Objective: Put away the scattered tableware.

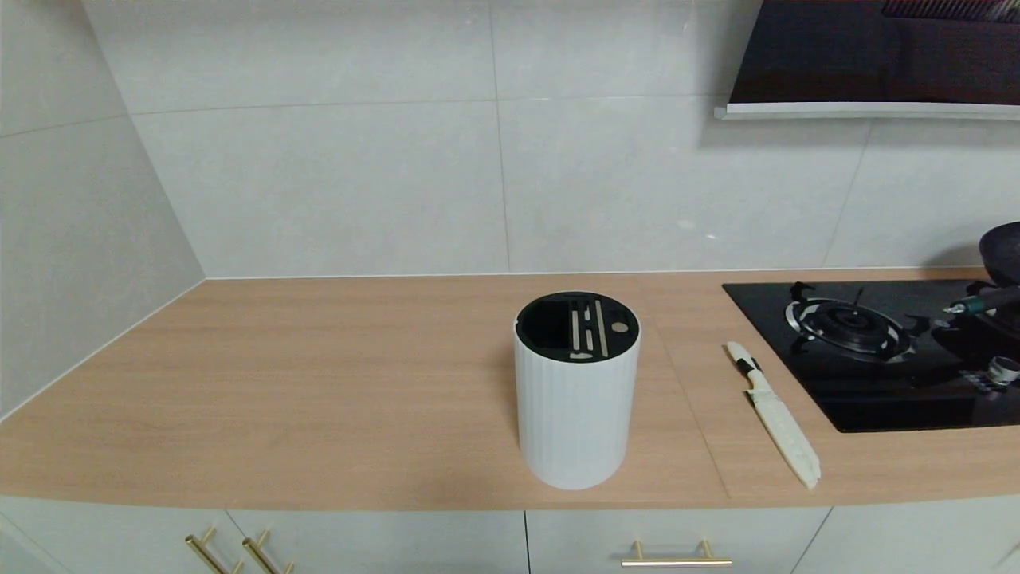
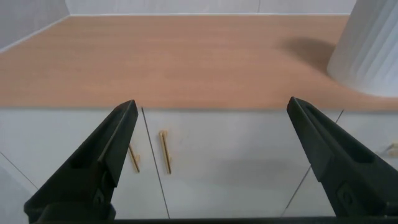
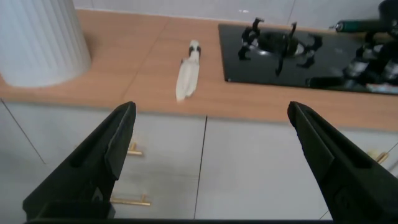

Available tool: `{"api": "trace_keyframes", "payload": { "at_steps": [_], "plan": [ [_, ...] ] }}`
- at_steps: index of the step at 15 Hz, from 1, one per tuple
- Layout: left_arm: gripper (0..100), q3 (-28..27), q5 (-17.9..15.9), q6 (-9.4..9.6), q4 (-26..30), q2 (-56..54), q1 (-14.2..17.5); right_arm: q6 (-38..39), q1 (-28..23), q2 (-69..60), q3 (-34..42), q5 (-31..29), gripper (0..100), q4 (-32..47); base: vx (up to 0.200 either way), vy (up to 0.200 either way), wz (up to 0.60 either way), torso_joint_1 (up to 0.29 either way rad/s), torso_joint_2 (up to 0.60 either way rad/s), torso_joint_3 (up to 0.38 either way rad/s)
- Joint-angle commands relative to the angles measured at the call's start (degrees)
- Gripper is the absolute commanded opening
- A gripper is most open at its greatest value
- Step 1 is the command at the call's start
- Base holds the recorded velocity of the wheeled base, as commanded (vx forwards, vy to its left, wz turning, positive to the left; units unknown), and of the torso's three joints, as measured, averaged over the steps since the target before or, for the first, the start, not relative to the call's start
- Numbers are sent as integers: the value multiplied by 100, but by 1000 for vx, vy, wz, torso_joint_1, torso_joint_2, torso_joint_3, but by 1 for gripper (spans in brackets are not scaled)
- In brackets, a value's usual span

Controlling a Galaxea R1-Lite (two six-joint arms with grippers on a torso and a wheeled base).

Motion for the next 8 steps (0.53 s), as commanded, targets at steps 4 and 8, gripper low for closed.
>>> {"api": "trace_keyframes", "payload": {
  "at_steps": [4, 8],
  "plan": [
    [100, 0, 3, -2, 0, 0, -4, -4, 0, 9, 0, 1, 100, -4, 0, 0, 0, 278, -597, -314],
    [100, 0, 3, -2, 0, 0, -4, -4, 0, 9, 0, 1, 100, -4, 0, 0, 0, 212, -438, -227]
  ]
}}
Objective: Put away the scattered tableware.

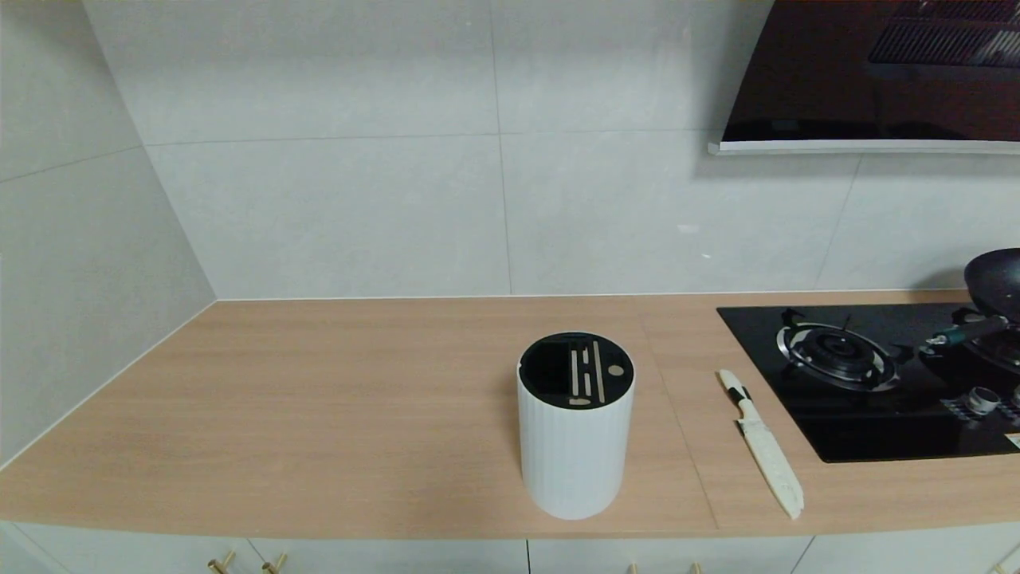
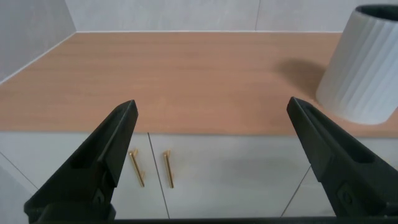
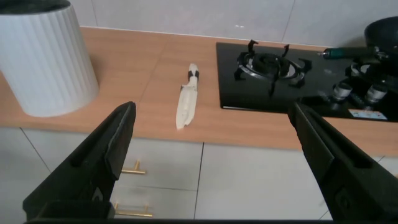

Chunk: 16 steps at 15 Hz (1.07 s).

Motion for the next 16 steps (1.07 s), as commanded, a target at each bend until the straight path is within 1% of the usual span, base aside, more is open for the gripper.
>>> {"api": "trace_keyframes", "payload": {
  "at_steps": [1, 12, 13, 14, 16],
  "plan": [
    [100, 0, 2, -2, 0, 0, -4, -4, 0, 9, 0, 1, 100, 0, 0, 0, 0, 188, -393, -198],
    [100, 0, 2, 7, 0, 0, -4, -74, 0, 9, 0, -8, 100, -96, 0, 0, 0, 9, -14, -7],
    [100, 0, 2, 7, 0, 0, -4, -39, 18, 70, -492, 10, 100, -140, 0, 0, 0, 0, 0, 0],
    [100, 0, 2, 7, 0, 0, 4, -39, 26, 325, -914, 19, 100, 18, 0, 0, 0, 0, 0, 0],
    [100, 0, 2, 7, 0, 0, -4, -48, 26, 1037, -1301, 54, 100, 115, 0, 0, 0, 0, 0, 0]
  ]
}}
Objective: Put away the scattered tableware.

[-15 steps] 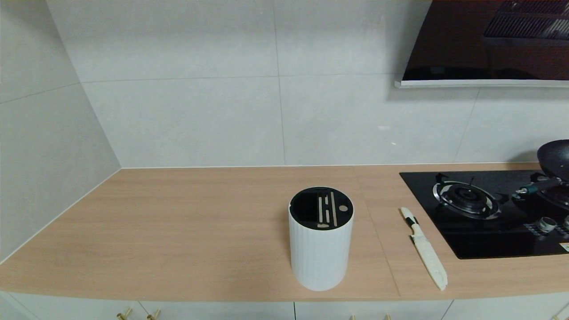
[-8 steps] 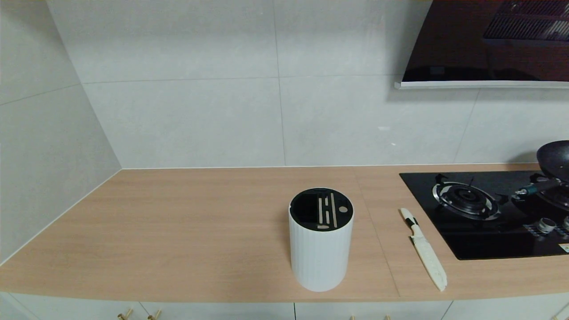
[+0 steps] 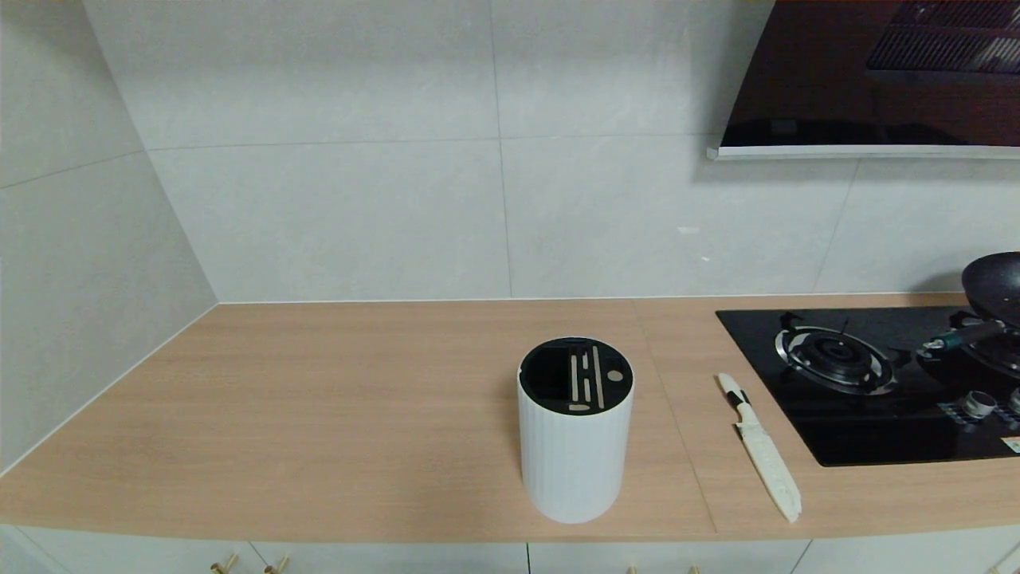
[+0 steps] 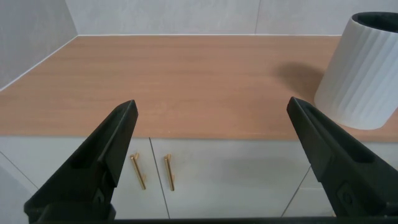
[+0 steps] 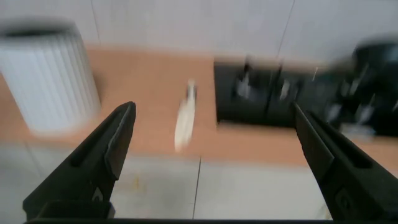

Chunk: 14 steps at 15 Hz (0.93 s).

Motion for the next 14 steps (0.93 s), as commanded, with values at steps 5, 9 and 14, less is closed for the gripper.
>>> {"api": "trace_keyframes", "payload": {
  "at_steps": [5, 9, 14],
  "plan": [
    [100, 0, 2, -1, 0, 0, -2, 115, 130, 4150, -1296, 70, 100, -191, 0, 0, 0, 0, 0, 0],
    [100, 0, 2, -1, 0, 0, 7, 151, 297, 6057, -1656, 52, 100, -683, 0, 0, 0, 0, 0, 0],
    [100, 0, 2, -1, 0, 0, -2, 177, 323, 8949, -2166, 0, 100, -2195, 0, 0, 0, 0, 0, 0]
  ]
}}
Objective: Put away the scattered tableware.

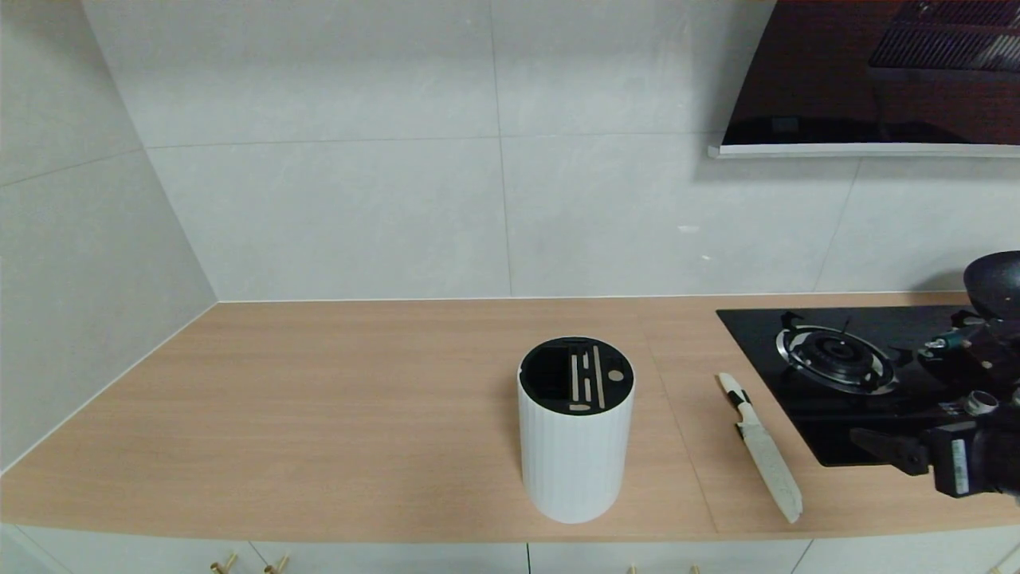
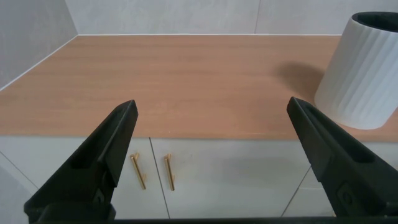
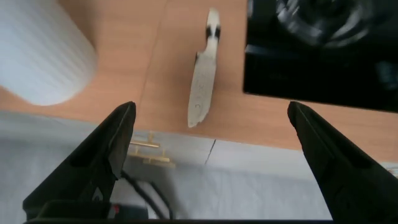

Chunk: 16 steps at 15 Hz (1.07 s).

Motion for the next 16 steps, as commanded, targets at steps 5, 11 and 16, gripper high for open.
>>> {"api": "trace_keyframes", "payload": {
  "at_steps": [5, 11, 16],
  "plan": [
    [100, 0, 2, -4, 0, 0, 4, 119, 180, 3177, -1229, -115, 100, -674, 0, 0, 0, 0, 0, 0],
    [100, 0, 2, -4, 0, 0, -4, 136, 487, 5058, -1853, -678, 100, -1693, 0, 0, 0, 0, 0, 0],
    [100, 0, 2, -4, 0, 0, -4, 303, 434, 5471, -2222, -748, 100, -1720, 0, 0, 0, 0, 0, 0]
  ]
}}
